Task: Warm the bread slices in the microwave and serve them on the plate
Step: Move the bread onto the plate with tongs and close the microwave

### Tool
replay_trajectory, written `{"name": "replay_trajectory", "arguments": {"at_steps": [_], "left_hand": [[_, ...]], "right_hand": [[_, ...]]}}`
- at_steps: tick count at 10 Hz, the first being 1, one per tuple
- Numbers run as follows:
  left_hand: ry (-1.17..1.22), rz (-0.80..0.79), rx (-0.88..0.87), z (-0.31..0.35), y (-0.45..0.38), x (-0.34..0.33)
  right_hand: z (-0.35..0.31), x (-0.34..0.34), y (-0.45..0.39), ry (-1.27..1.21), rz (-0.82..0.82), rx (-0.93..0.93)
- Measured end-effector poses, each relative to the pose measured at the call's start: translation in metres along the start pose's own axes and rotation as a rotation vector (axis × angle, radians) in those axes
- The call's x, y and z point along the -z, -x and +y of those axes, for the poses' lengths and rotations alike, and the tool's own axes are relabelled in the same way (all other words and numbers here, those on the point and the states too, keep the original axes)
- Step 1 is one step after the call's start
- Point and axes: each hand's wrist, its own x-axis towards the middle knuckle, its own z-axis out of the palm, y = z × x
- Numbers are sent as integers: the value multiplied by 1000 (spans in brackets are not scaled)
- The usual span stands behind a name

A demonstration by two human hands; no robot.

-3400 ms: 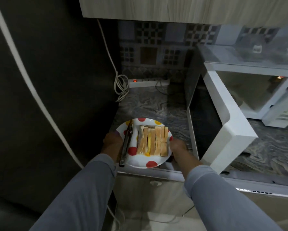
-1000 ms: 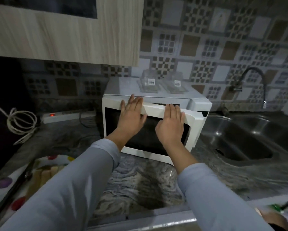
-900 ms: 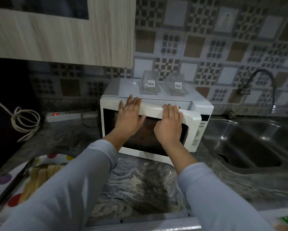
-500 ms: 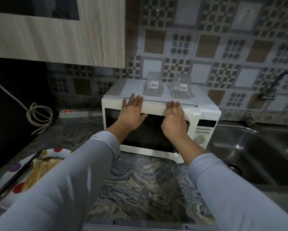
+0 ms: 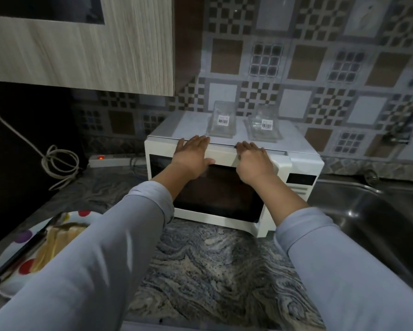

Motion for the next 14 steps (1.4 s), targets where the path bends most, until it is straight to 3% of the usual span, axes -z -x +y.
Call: {"name": "replay_trajectory", "arguments": {"at_steps": [2, 10, 14], "left_hand": [[8, 50, 5, -1, -2, -7], [36, 255, -3, 0, -3, -22], [54, 281, 42, 4, -5, -24]], "right_hand": [[2, 7, -3, -15, -81, -9], [1, 4, -4, -99, 109, -60], [5, -4, -14, -164, 198, -72]]}}
